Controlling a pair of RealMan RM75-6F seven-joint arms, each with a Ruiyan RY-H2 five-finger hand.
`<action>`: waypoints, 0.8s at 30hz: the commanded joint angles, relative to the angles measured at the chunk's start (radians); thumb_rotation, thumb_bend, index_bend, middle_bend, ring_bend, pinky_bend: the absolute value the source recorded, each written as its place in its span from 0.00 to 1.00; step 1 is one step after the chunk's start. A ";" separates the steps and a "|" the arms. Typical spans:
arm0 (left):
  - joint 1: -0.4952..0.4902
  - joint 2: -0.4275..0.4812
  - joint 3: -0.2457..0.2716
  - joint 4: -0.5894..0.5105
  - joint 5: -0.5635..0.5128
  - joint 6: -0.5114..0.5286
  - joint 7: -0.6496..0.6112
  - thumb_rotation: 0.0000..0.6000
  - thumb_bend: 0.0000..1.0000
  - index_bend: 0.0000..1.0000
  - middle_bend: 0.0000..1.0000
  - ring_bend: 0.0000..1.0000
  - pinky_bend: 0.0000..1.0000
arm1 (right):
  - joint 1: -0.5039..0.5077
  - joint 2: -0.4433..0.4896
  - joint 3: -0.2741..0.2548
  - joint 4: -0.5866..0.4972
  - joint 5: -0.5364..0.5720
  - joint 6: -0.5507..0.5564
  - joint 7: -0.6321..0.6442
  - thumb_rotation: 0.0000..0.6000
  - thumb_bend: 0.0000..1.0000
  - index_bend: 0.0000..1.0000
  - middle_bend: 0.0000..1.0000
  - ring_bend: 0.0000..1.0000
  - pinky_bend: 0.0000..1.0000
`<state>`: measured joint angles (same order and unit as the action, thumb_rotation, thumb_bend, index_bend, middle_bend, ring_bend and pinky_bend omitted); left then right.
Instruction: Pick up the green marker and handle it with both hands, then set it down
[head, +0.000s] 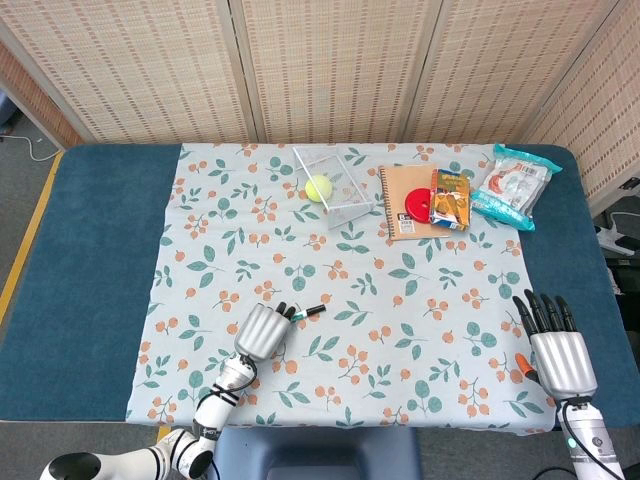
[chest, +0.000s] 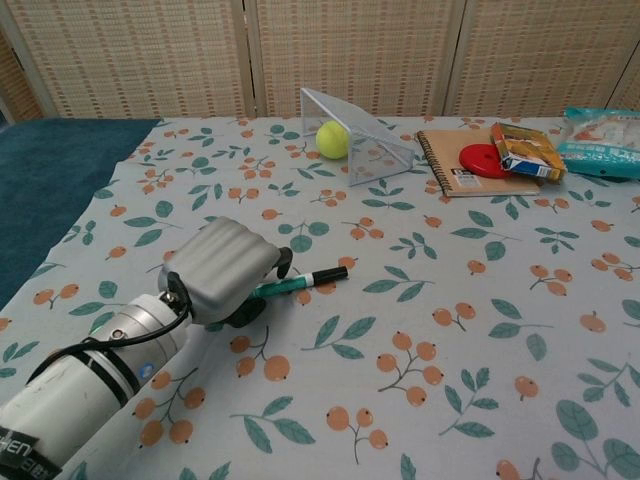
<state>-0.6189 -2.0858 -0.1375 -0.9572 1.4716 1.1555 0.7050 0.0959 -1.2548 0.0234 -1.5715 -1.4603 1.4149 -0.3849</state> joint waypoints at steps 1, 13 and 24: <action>0.000 0.004 0.002 -0.005 -0.005 -0.002 0.004 1.00 0.37 0.39 0.47 0.81 1.00 | 0.000 -0.001 0.000 0.000 0.001 0.000 0.001 1.00 0.14 0.00 0.00 0.00 0.00; -0.002 -0.015 0.011 0.045 0.027 0.069 -0.015 1.00 0.47 0.69 0.80 0.84 1.00 | 0.000 -0.004 -0.004 -0.002 -0.008 -0.001 0.003 1.00 0.14 0.00 0.00 0.00 0.00; 0.001 0.037 0.019 -0.071 0.081 0.152 -0.116 1.00 0.66 0.86 0.95 0.86 1.00 | 0.117 -0.129 0.012 -0.019 -0.112 -0.095 -0.026 1.00 0.14 0.05 0.00 0.00 0.00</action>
<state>-0.6204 -2.0692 -0.1189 -0.9923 1.5493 1.3038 0.5983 0.1890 -1.3590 0.0224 -1.5874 -1.5529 1.3345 -0.3975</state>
